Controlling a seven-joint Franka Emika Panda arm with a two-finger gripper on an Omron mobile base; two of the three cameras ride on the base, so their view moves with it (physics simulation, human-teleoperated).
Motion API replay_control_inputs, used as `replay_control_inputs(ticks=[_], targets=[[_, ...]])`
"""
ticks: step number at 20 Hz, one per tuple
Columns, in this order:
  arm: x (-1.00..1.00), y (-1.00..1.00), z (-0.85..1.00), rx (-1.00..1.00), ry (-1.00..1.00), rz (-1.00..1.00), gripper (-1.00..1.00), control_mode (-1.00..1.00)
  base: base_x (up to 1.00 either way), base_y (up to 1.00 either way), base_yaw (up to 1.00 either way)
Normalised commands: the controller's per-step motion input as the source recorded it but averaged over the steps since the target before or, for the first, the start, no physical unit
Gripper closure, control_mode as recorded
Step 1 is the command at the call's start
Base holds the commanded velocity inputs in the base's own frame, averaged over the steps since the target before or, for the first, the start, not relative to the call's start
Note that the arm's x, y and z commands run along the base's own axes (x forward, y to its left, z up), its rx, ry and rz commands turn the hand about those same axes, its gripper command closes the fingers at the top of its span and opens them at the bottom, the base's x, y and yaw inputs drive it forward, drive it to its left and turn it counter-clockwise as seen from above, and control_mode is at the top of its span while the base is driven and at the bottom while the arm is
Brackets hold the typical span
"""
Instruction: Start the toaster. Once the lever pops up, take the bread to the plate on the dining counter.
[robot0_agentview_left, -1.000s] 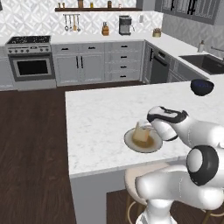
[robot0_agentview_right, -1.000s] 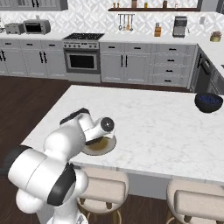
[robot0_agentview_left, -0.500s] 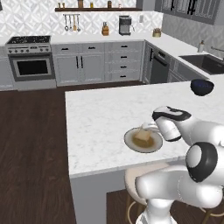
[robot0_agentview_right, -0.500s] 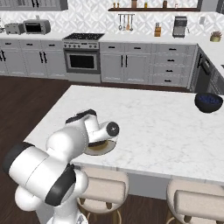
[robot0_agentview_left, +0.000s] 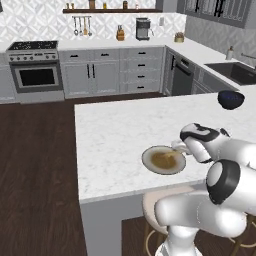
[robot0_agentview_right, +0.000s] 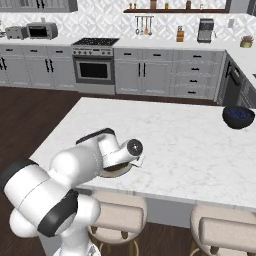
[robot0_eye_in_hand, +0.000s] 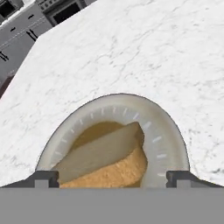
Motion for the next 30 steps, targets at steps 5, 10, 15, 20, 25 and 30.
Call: replay_control_inputs(ticks=[5, 10, 15, 20, 25, 30], targets=[[-0.2, -0.55, 0.22, 0.01, 0.51, -0.12, -1.0, -1.0, 0.0, 0.0, 0.0], [-0.73, -0.39, 0.85, 0.03, 0.22, -0.1, -1.0, -1.0, 0.0, 0.0, 0.0], [-1.0, 0.0, 0.76, 0.0, 0.0, -0.05, -1.0, -1.0, 0.0, 0.0, 0.0], [-1.0, 0.05, 0.4, -0.04, 0.0, -0.05, -1.0, -1.0, 0.0, 0.0, 0.0], [-1.0, 0.19, 0.08, -0.18, 0.0, -0.03, -1.0, -1.0, 0.0, 0.0, 0.0], [-0.92, 0.32, 0.0, -0.33, 0.09, 0.0, -1.0, -1.0, 0.0, 0.0, 0.0]])
